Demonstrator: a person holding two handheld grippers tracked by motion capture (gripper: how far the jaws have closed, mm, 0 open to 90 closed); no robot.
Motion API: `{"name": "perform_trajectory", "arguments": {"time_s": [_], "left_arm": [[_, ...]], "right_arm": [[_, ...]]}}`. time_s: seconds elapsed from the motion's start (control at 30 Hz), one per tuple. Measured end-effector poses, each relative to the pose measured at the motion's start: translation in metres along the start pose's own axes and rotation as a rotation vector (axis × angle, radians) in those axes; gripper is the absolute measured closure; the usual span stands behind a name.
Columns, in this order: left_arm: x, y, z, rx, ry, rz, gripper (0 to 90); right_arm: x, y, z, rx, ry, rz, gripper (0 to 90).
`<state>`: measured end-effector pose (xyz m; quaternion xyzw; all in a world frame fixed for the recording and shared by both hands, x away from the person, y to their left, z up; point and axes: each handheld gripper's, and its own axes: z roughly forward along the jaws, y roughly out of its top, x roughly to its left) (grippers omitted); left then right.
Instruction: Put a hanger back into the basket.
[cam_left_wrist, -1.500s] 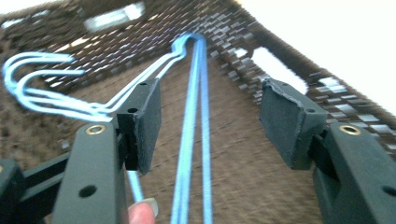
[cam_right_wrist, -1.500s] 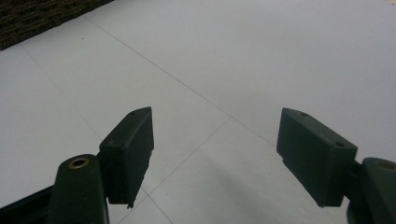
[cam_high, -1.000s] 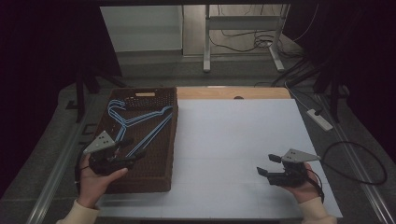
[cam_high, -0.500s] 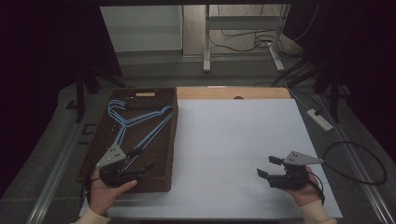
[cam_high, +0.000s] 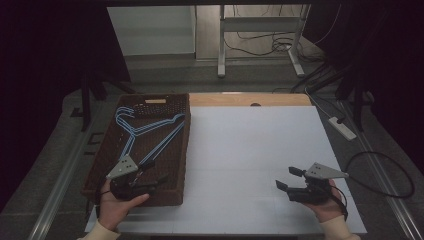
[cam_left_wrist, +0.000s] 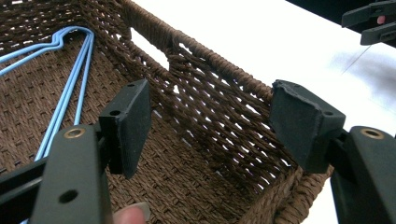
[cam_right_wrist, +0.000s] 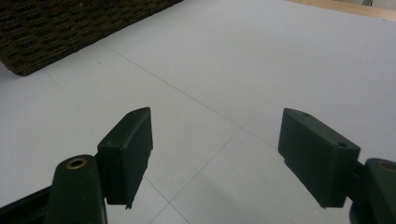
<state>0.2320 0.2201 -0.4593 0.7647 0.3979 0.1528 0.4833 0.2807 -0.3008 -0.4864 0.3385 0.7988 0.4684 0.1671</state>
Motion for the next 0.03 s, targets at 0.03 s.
{"name": "perform_trajectory", "arguments": {"time_s": [0.03], "left_arm": [[-0.0001, 0.0000, -0.0001, 0.000, -0.001, -0.001, 30.8]], "right_arm": [[-0.0002, 0.0001, 0.0000, 0.001, 0.001, 0.001, 27.0]]}}
